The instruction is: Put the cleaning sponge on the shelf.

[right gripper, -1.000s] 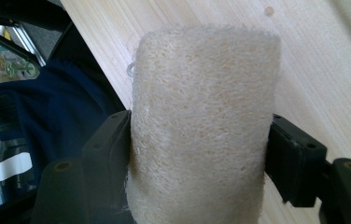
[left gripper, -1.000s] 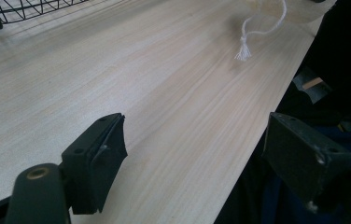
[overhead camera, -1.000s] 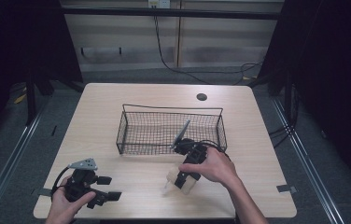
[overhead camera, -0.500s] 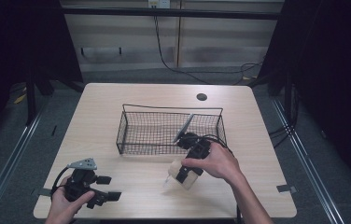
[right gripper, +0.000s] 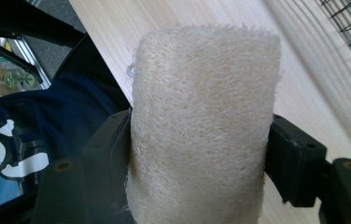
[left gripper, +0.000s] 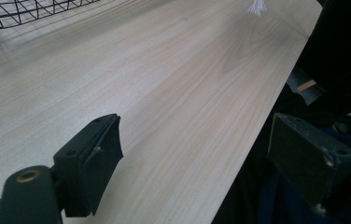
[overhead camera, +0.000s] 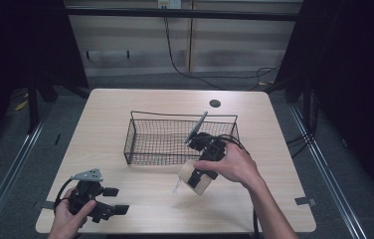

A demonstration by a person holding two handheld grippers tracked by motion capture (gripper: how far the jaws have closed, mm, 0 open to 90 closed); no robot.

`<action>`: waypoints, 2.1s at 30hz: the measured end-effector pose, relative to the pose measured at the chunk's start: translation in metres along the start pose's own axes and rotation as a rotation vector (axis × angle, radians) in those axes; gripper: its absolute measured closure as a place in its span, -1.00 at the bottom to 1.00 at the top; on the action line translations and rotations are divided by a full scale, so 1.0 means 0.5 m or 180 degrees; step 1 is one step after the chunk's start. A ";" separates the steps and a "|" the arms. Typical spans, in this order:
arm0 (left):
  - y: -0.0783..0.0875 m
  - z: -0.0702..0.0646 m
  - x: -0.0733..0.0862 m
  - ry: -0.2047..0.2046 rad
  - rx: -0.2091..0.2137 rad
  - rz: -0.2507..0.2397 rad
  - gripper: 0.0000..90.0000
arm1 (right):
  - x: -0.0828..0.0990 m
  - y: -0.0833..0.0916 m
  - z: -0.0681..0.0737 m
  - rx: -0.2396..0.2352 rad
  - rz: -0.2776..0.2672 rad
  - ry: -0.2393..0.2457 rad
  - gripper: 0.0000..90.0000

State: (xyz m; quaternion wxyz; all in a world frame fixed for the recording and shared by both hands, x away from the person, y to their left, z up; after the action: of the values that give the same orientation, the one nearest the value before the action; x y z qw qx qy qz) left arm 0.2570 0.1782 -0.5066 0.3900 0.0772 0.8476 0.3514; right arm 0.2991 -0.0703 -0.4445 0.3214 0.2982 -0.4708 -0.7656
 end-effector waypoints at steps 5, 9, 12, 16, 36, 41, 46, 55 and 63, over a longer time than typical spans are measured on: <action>0.000 0.000 0.000 -0.0001 -0.0010 0.0002 -0.62 | -0.010 0.013 0.003 -0.0008 0.0005 0.0020 -0.33; 0.000 0.000 0.000 -0.0006 -0.0014 0.0011 -0.62 | -0.021 0.027 0.005 -0.0039 -0.0018 0.0039 -0.33; 0.000 0.000 0.001 -0.0009 -0.0015 0.0017 -0.62 | -0.028 0.034 0.005 -0.0049 -0.0037 0.0043 -0.33; -0.001 0.001 0.001 -0.0008 -0.0019 0.0010 -0.62 | -0.037 0.045 0.004 -0.0121 -0.0073 0.0033 -0.34; -0.002 0.002 0.002 -0.0008 -0.0035 0.0045 -0.61 | -0.071 0.089 -0.039 0.0034 -0.0263 -0.0213 -0.33; -0.001 0.002 0.002 -0.0011 -0.0028 0.0051 -0.61 | -0.081 0.098 -0.054 0.0100 -0.0268 -0.0353 -0.33; -0.002 0.000 0.001 -0.0024 -0.0021 0.0027 -0.61 | -0.086 0.105 -0.067 0.0144 -0.0299 -0.0426 -0.33; -0.002 0.000 0.002 -0.0035 -0.0018 0.0047 -0.61 | -0.088 0.102 -0.115 0.0301 -0.0380 -0.0748 -0.32; -0.002 0.000 0.002 -0.0019 -0.0030 0.0037 -0.61 | -0.078 0.100 -0.158 0.0380 -0.0444 -0.1049 -0.32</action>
State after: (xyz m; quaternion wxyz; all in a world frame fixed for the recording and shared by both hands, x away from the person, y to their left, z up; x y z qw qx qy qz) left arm 0.2565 0.1780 -0.5079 0.3908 0.0813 0.8443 0.3575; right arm 0.3935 -0.0996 -0.4227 0.1677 0.2192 -0.5398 -0.7953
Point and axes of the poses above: each handheld gripper's, and its own axes: y roughly backward along the jaws, x roughly out of its underside, z roughly to its left, the point moved 9 cm from there along -y, roughly forward along the jaws, and after that the axes turned 4 degrees about y, right-handed, at the moved point
